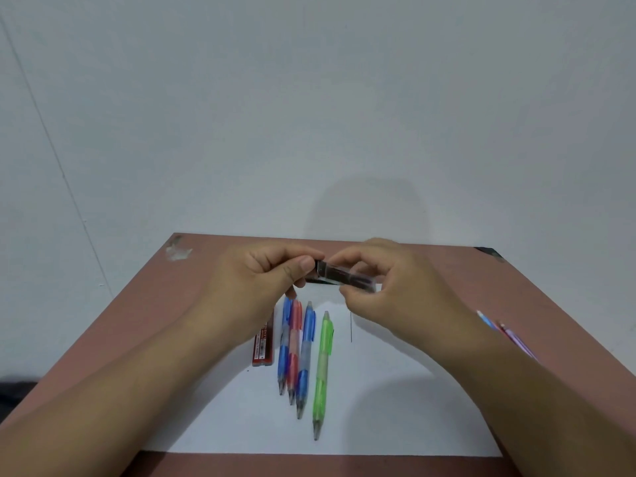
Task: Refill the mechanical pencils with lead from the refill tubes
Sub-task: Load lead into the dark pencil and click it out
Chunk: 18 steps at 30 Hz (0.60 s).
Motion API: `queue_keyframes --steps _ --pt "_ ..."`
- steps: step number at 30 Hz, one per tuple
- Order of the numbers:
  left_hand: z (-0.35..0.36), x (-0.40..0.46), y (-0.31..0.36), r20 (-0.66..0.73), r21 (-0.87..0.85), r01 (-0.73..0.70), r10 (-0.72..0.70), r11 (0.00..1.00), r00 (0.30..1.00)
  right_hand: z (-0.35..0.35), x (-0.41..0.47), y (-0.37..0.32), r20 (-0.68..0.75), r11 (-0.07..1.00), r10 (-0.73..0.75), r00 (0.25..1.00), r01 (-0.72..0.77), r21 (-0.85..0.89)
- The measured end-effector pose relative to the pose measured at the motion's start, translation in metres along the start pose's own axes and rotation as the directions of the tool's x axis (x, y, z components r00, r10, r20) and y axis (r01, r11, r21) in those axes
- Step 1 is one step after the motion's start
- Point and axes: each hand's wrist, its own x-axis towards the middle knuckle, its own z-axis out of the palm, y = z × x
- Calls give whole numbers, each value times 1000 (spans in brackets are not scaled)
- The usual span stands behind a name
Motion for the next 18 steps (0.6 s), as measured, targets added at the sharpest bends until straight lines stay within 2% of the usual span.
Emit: queue_keyframes --steps 2,4,7,9,11,13,18 --pt "2 -1 -1 15 46 -1 0 999 1000 1 2 0 -39 995 -29 999 25 -94" --pt "4 -3 1 12 18 -7 6 1000 1000 2 2 0 -72 993 -47 996 39 -108" --pt "4 -5 7 4 -147 37 -37 988 999 5 0 -2 -83 986 79 993 -65 154" --pt "3 -4 6 28 -216 95 -92 972 995 8 1 -4 -75 883 246 966 -191 429" --pt "2 -4 5 68 -269 156 -143 950 987 7 4 -4 -45 712 396 917 -276 646" --pt "1 -3 4 120 -332 218 -188 918 975 5 6 -3 -44 606 484 874 -299 738" --pt "1 -2 6 245 -464 325 -233 824 941 2 11 6 -58 431 600 798 -261 864"
